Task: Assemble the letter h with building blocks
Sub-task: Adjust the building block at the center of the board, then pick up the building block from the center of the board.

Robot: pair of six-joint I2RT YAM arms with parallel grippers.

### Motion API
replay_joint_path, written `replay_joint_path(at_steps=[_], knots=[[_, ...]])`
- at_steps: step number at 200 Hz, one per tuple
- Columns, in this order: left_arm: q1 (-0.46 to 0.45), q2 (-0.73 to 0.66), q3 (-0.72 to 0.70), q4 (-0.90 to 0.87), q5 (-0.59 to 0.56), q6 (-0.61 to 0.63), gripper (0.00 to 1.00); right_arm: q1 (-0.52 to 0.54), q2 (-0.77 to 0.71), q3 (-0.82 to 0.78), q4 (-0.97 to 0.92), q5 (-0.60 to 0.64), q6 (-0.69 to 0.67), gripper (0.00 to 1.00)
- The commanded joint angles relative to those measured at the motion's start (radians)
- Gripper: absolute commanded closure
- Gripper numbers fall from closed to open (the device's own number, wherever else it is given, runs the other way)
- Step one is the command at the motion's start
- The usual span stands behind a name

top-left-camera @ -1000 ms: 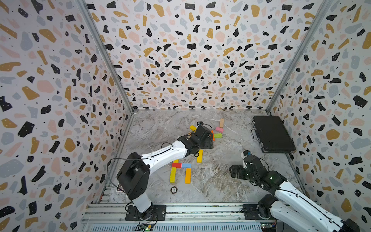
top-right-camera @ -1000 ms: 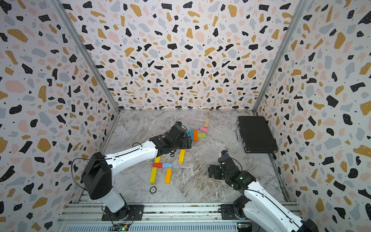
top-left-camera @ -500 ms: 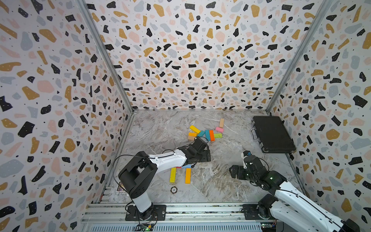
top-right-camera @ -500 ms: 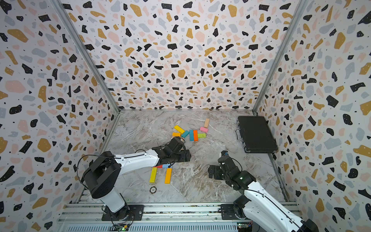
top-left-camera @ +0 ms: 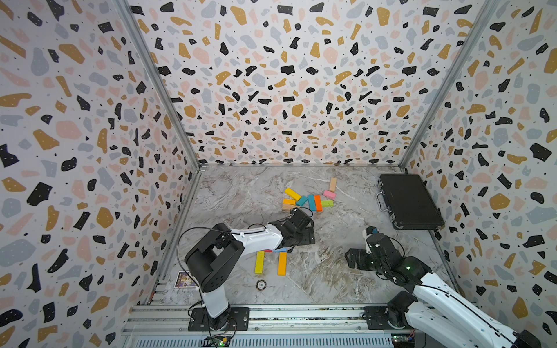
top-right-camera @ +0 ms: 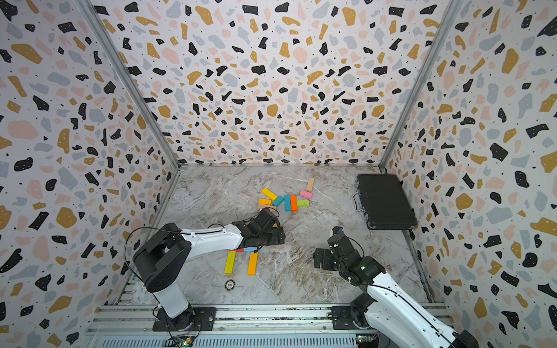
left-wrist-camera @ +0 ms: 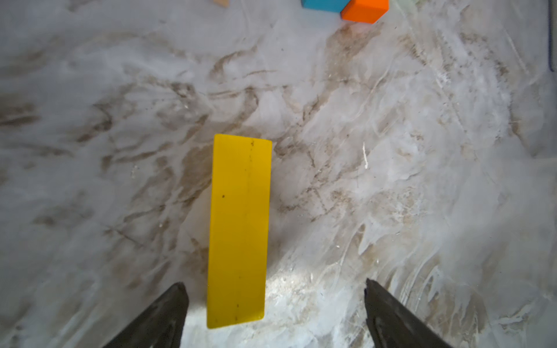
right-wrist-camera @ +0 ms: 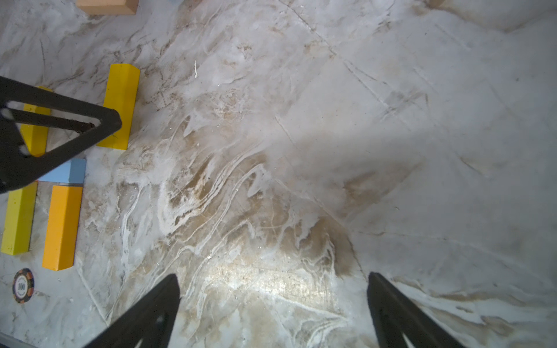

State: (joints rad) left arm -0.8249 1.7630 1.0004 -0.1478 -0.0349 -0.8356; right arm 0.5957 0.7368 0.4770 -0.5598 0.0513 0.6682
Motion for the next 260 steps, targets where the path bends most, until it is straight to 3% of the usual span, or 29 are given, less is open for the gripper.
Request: replay_joint_path(at_steps=[1,111,155,199,236,260], knots=[[0.004,0.001,-0.011,0.025,0.012,-0.015,0.09,-0.003,-0.017,0.046,-0.031,0.025,-0.018,0.02],[0.003,-0.006,-0.042,0.1,0.058,-0.032,0.1,-0.005,-0.015,0.045,-0.034,0.033,-0.01,0.01],[0.007,-0.039,-0.013,0.027,0.015,-0.016,0.08,-0.005,-0.016,0.049,-0.038,0.033,-0.006,0.01],[0.054,-0.225,0.037,-0.072,-0.039,0.056,0.0,-0.005,-0.025,0.069,-0.056,0.051,-0.002,0.01],[0.092,-0.391,0.161,-0.217,-0.065,0.17,0.01,-0.006,-0.024,0.096,-0.041,0.072,-0.027,0.0],[0.128,-0.515,0.165,-0.266,-0.065,0.189,0.01,-0.005,-0.012,0.109,-0.011,0.102,-0.001,0.0]])
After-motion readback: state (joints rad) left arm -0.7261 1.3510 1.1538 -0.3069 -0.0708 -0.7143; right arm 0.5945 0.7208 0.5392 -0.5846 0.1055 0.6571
